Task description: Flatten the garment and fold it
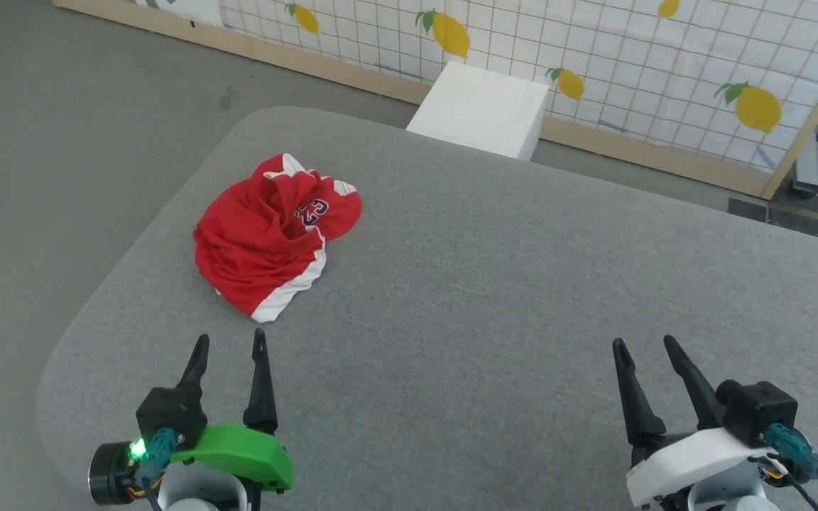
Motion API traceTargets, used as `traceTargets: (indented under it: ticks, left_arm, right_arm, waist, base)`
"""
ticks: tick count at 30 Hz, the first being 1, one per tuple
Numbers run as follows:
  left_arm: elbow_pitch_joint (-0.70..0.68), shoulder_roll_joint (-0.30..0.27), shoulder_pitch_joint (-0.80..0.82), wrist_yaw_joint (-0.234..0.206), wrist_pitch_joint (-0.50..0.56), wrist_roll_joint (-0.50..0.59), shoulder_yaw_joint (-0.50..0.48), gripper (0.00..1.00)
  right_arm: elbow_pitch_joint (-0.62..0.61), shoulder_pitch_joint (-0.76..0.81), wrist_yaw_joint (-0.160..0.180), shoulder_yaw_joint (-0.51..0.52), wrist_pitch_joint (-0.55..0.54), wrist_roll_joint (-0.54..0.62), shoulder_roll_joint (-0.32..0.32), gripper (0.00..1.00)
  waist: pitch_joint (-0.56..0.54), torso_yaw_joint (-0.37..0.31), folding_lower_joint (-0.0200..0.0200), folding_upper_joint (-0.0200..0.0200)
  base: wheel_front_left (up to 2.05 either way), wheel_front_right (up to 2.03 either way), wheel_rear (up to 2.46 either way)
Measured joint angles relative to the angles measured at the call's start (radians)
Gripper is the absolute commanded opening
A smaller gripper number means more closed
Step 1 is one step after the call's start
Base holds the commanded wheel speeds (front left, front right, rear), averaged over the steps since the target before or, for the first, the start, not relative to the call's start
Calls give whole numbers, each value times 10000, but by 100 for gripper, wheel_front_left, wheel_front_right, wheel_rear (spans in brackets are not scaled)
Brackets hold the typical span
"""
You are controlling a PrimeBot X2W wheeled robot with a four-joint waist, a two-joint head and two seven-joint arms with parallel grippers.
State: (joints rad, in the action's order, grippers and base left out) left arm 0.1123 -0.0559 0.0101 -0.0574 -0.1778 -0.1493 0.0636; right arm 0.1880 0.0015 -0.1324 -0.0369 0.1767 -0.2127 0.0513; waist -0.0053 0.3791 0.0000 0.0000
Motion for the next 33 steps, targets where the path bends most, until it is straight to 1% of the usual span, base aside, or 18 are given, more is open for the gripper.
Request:
traceTargets:
  ticks: [15,25,33]
  left_arm:
    - [242,0,-105,-102,-309,-199,73,100]
    - [368,2,-105,-244,-458,-347,125,100]
    - [447,2,-106,-328,-660,-587,165,100]
  right_arm:
    - [326,11,2,-44,295,-265,0,100]
    - [395,13,2,-42,412,36,-2,100]
    - [378,43,2,2,410,38,-4,100]
  waist:
    - [20,528,0,0]
    - [37,879,0,0]
    - [33,1137,0,0]
  base:
    - [0,0,0]
    - [0,0,0]
    - [0,0,0]
